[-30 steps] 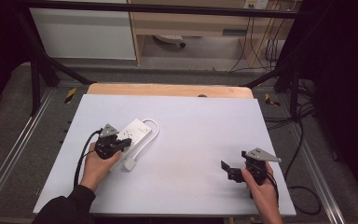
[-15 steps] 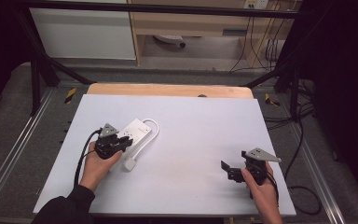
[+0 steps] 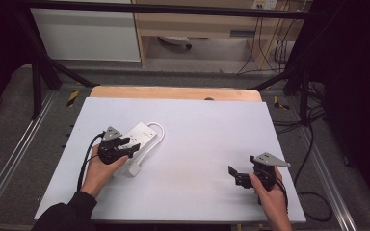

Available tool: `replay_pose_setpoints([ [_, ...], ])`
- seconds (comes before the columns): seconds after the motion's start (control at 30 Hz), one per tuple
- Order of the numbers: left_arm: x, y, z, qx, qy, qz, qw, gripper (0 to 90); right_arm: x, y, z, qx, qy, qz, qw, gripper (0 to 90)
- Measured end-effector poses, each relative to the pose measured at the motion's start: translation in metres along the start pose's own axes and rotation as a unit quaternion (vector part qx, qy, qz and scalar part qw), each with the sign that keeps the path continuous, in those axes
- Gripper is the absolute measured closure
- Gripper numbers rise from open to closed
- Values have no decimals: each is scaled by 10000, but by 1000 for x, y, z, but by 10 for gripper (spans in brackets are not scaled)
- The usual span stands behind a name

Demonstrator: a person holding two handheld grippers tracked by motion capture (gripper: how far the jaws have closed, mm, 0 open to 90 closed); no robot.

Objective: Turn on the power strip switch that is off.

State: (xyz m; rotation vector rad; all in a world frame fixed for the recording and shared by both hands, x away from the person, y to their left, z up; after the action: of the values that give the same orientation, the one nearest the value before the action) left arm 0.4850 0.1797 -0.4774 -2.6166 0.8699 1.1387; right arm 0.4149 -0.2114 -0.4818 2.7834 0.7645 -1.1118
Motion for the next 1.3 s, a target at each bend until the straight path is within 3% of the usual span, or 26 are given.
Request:
replay_pose_setpoints([
  [0.17,-1,0,-4,-73,145,-41,9999,205,0,0,0,-3,-1,0,10000,26],
  [0.3,-3,-1,-8,-182,307,-11,9994,97,0,0,0,-2,1,0,10000,26],
  [0.43,-5,-5,-11,-252,419,-144,9987,89,0,0,0,-1,2,-3,10000,26],
  [0.7,-14,-7,-18,-330,727,-164,9967,82,0,0,0,-10,5,-2,10000,26],
  [1.3,-39,-13,-16,-342,738,-133,9966,73,-1,-1,0,0,19,-6,10000,25],
])
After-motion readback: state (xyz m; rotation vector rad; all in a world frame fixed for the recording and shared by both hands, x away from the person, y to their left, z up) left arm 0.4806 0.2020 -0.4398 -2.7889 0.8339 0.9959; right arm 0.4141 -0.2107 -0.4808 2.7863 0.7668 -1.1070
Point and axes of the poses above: each handheld gripper's, and its own axes: x roughly forward along the jaws, z roughly out of its underside, y roughly to its right, the point moved 9 cm from there along x, roughly forward along the jaws, and after that the axes turned 12 degrees about -y, right-handed, at the moved point
